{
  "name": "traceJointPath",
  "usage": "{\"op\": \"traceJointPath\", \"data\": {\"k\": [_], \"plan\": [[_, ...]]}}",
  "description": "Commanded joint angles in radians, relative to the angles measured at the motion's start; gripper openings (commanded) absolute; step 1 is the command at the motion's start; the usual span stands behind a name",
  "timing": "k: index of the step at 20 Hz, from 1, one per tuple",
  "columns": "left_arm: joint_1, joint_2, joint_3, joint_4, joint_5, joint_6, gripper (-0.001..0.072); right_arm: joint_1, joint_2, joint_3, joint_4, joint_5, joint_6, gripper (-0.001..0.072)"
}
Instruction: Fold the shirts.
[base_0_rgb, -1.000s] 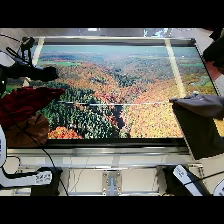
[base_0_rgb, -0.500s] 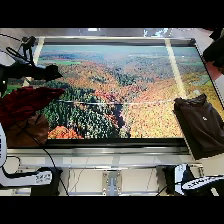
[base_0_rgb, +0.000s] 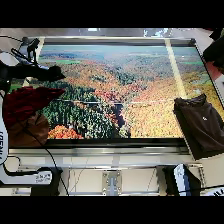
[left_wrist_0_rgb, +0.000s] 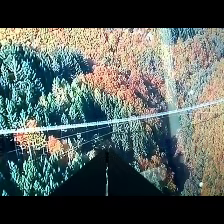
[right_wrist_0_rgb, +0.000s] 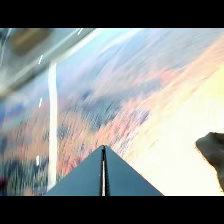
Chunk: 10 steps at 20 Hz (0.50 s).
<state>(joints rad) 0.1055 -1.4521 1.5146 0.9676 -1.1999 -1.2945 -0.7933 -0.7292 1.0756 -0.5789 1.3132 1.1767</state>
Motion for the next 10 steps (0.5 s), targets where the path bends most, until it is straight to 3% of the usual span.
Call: {"op": "traceJointPath", "data": {"k": [1,4,10], "plan": [[-0.002,-0.008,0.000,-0.004,-0.037,-0.032,0.0011,0.338,-0.030,0.012,-0.208,0.008,-0.072,0.0014],[-0.002,-0.008,0.000,-0.004,-0.051,-0.051,0.0012,0.496,-0.046,0.012,-0.364,0.014,-0.071,0.0014],[-0.002,-0.008,0.000,-0.004,-0.051,-0.051,0.0012,0.570,-0.043,0.013,-0.301,-0.003,-0.053,0.0014]]}}
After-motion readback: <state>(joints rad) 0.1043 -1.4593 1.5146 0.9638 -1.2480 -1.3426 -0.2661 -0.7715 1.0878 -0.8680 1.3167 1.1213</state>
